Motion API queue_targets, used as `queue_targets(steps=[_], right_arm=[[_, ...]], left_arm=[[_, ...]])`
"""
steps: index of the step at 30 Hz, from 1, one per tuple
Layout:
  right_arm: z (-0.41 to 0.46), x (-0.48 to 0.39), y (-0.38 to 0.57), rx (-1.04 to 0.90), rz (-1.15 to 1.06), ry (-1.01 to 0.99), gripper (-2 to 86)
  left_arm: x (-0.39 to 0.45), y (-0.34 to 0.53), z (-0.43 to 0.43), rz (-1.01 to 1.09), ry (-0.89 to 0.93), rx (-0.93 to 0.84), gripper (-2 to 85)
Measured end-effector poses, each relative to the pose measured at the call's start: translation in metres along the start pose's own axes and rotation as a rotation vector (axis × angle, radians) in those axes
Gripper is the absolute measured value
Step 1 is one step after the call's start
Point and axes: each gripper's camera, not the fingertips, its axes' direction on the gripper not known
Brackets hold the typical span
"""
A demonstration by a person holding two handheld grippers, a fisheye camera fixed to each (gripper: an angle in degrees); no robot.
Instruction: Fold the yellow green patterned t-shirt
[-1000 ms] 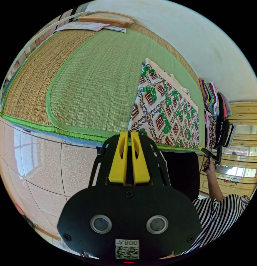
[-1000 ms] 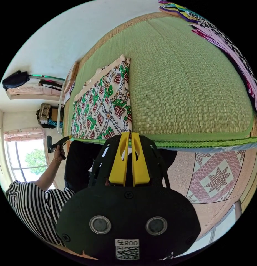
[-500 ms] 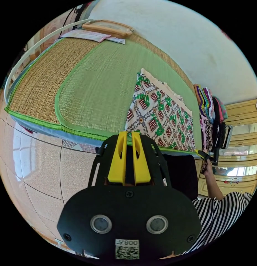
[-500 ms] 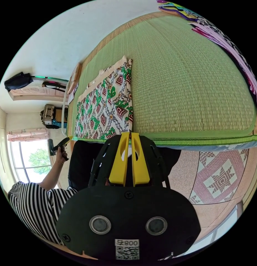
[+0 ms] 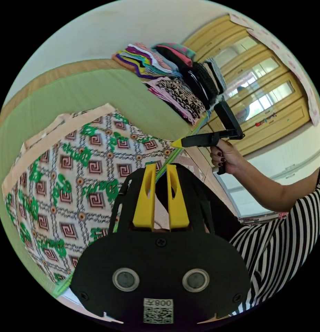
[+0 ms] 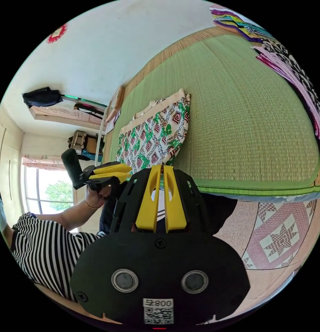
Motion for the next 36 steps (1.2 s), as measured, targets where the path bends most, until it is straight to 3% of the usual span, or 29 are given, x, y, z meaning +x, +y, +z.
queue_targets(steps=[5, 11, 21, 36], right_arm=[[-0.012, -0.006, -0.011, -0.002, -0.025, -0.051, 0.8], [-0.015, -0.003, -0.025, -0.033, -0.027, -0.064, 1.2], [-0.027, 0.038, -0.069, 0.02, 0.069, -0.032, 4.3], [0.029, 0.06, -0.241, -0.035, 0.109, -0.018, 9.9]], left_arm=[[0.031, -0.026, 0.1, 0.188, -0.12, -0.097, 6.8], [0.029, -0.022, 0.19, 0.25, -0.294, -0.173, 2.2], [-0.017, -0.002, 0.268, 0.139, -0.205, -0.137, 0.8], [-0.055, -0.005, 0.355, 0.113, -0.128, -0.137, 0.6]])
